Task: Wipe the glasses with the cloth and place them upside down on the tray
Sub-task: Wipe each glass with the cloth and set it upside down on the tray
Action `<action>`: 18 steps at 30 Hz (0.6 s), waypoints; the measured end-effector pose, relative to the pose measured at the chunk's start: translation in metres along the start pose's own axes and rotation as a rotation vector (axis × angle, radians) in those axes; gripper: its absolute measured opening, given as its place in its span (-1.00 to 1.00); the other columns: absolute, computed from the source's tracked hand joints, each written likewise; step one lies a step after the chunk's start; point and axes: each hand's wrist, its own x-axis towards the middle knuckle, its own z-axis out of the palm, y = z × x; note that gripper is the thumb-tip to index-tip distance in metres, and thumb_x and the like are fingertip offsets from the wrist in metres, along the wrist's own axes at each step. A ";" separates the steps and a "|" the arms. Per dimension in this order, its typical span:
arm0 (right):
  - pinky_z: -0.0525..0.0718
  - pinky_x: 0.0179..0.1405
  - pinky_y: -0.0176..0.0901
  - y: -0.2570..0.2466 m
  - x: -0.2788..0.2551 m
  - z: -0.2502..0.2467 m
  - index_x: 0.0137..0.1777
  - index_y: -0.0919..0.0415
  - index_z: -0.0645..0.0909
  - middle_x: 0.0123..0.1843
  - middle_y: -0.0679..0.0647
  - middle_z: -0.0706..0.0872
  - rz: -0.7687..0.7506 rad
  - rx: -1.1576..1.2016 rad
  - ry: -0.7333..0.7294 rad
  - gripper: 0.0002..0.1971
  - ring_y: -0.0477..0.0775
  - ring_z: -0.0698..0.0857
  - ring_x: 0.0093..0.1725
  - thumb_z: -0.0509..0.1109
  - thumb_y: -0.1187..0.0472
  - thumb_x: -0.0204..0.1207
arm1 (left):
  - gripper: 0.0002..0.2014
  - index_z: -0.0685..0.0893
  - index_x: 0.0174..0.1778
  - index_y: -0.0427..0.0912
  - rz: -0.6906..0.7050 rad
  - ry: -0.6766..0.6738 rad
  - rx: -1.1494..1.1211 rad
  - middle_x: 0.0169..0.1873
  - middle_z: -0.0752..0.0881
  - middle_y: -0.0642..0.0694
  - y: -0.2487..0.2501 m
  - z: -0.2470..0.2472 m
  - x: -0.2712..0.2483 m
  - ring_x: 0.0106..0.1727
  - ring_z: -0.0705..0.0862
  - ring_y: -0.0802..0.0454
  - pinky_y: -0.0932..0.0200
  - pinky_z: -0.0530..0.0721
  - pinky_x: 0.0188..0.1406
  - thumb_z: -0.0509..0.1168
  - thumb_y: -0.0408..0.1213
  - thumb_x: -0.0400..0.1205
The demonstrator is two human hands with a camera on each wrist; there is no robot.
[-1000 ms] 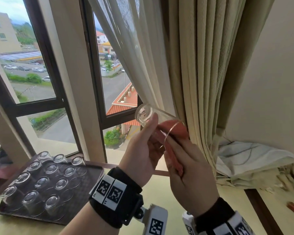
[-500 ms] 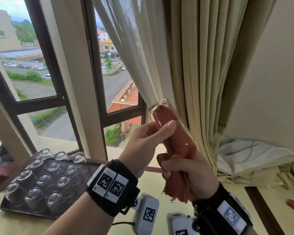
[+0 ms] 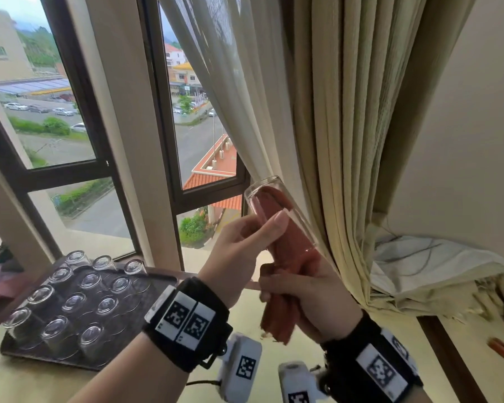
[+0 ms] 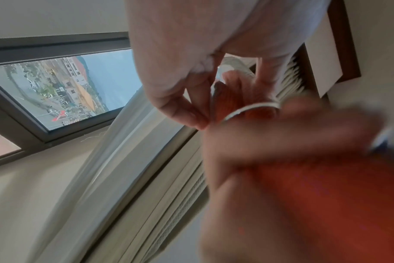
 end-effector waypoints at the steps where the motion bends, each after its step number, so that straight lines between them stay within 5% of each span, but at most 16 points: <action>1: 0.63 -0.52 -0.10 0.001 -0.003 -0.001 -0.09 0.37 0.78 -0.46 0.32 0.60 0.032 0.063 -0.013 -0.78 0.17 0.61 -0.56 0.46 0.54 0.28 | -0.46 0.84 0.10 -0.37 -0.002 0.014 -0.022 0.11 0.85 -0.48 0.001 -0.002 0.001 0.22 0.82 -0.43 -0.40 0.77 0.34 0.59 0.11 0.56; 2: 0.61 -0.55 -0.10 0.001 -0.006 -0.002 -0.13 0.37 0.78 -0.45 0.30 0.62 0.054 0.024 -0.024 -0.81 0.15 0.61 -0.58 0.46 0.55 0.30 | -0.48 0.85 0.14 -0.36 0.001 0.023 -0.036 0.12 0.85 -0.46 0.001 -0.005 0.004 0.21 0.84 -0.35 -0.27 0.81 0.33 0.57 0.09 0.57; 4: 0.74 -0.49 0.02 0.002 -0.006 -0.008 0.20 0.17 0.78 -0.26 0.12 0.80 -0.011 -0.348 -0.017 -0.57 0.04 0.73 -0.48 0.40 0.60 0.46 | -0.47 0.84 0.18 -0.37 0.008 0.028 -0.049 0.08 0.86 -0.44 0.001 -0.011 0.007 0.11 0.84 -0.23 0.01 0.83 0.16 0.51 0.09 0.61; 6: 0.86 -0.07 -0.20 0.001 -0.002 -0.018 0.59 -0.28 0.52 0.23 -0.27 0.82 -0.268 -0.885 0.027 -0.14 -0.30 0.81 -0.13 0.28 0.63 0.49 | -0.47 0.87 0.10 -0.32 0.023 0.009 -0.018 -0.05 0.88 -0.32 0.002 -0.012 0.006 -0.02 0.83 -0.08 0.19 0.77 -0.03 0.51 0.16 0.59; 7: 0.84 0.03 -0.23 0.002 0.001 -0.022 0.63 -0.38 0.40 0.30 -0.34 0.78 -0.377 -1.110 0.058 -0.09 -0.32 0.79 -0.07 0.29 0.58 0.48 | -0.49 0.87 0.03 -0.28 0.020 0.007 0.010 -0.14 0.88 -0.20 0.000 -0.010 0.004 -0.09 0.82 0.00 0.22 0.74 -0.07 0.54 0.18 0.57; 9: 0.88 -0.19 -0.10 0.006 0.007 -0.023 0.49 -0.32 0.35 -0.09 -0.20 0.79 -0.507 -1.312 0.181 -0.24 -0.23 0.65 -0.38 0.34 0.48 0.47 | -0.56 0.86 -0.16 -0.17 0.011 0.003 0.050 -0.27 0.83 -0.07 -0.004 -0.001 -0.001 -0.19 0.77 0.07 0.21 0.71 -0.09 0.60 0.21 0.56; 11: 0.81 -0.40 -0.04 0.010 0.007 -0.019 0.43 -0.27 0.41 -0.23 0.02 0.76 -0.442 -1.142 0.153 -0.31 -0.07 0.63 -0.48 0.35 0.44 0.43 | -0.54 0.86 -0.19 -0.20 -0.008 0.004 -0.011 -0.23 0.78 -0.24 -0.009 0.007 -0.007 -0.14 0.73 -0.04 0.03 0.70 -0.02 0.60 0.20 0.51; 14: 0.64 -0.48 -0.15 0.004 -0.004 -0.010 0.24 -0.07 0.74 -0.32 0.34 0.68 -0.094 -0.165 -0.075 -0.56 0.18 0.67 -0.51 0.58 0.29 0.37 | -0.55 0.87 -0.01 -0.31 -0.061 0.018 -0.172 0.04 0.80 -0.54 -0.011 0.007 -0.010 0.09 0.78 -0.29 -0.38 0.68 0.34 0.59 0.09 0.54; 16: 0.56 -0.55 -0.21 0.001 -0.010 -0.005 0.33 0.14 0.74 -0.43 0.30 0.53 -0.038 0.174 -0.107 -0.48 0.04 0.53 -0.60 0.68 -0.07 0.44 | -0.64 0.90 0.00 -0.27 -0.058 0.016 -0.200 0.04 0.84 -0.41 -0.009 0.006 -0.009 0.13 0.77 -0.29 -0.31 0.69 0.32 0.55 0.01 0.60; 18: 0.45 -0.65 -0.30 0.003 -0.009 -0.002 0.34 0.24 0.72 -0.54 0.17 0.39 -0.035 0.336 -0.007 -0.41 -0.07 0.36 -0.69 0.50 -0.27 0.60 | -0.71 0.92 0.00 -0.22 -0.039 0.024 -0.229 0.00 0.81 -0.32 -0.007 0.007 -0.004 0.06 0.74 -0.22 -0.07 0.73 0.18 0.49 -0.05 0.63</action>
